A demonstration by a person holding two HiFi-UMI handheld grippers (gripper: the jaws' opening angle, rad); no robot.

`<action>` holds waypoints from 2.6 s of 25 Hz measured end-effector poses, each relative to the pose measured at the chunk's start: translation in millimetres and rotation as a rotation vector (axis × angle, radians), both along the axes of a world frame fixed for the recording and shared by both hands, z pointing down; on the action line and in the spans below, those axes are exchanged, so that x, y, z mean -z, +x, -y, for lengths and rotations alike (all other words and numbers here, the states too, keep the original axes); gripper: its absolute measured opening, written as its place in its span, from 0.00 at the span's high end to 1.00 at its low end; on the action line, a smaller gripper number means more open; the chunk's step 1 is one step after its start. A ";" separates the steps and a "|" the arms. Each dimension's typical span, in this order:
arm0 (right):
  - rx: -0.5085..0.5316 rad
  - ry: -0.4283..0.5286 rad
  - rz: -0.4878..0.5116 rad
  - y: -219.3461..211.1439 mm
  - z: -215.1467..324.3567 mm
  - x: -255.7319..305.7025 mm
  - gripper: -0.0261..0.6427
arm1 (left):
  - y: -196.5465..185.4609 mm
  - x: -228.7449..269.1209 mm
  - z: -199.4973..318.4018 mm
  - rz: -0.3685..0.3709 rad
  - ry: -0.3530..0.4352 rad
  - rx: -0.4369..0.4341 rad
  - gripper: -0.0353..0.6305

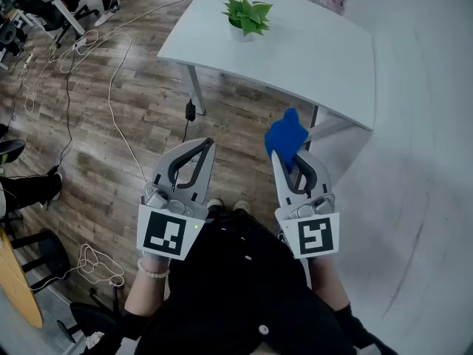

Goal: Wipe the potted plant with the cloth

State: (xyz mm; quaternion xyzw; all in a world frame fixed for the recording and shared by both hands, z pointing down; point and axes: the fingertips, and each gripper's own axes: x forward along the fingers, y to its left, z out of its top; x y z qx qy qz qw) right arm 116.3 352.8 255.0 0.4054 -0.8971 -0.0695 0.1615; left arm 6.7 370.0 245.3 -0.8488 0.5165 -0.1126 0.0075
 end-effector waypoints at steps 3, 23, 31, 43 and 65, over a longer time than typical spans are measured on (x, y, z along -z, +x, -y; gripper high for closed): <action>-0.006 -0.003 -0.002 1.0 2.5 -2.3 0.83 | 0.4 -1.4 3.3 0.003 0.006 -0.006 0.93; -0.043 0.007 0.015 -14.7 -3.3 2.4 0.83 | -16.0 -1.0 -0.7 -0.011 0.016 -0.025 0.93; -0.075 0.015 0.020 -31.9 -10.9 7.1 0.83 | -32.3 7.3 -5.1 -0.017 0.044 -0.049 0.93; -0.123 0.020 0.031 -41.1 -28.0 2.2 0.83 | -52.0 2.1 -17.0 -0.006 0.057 -0.076 0.93; -0.053 0.028 0.040 -55.5 45.6 -6.3 0.83 | -61.1 -1.0 40.7 0.002 0.059 -0.016 0.93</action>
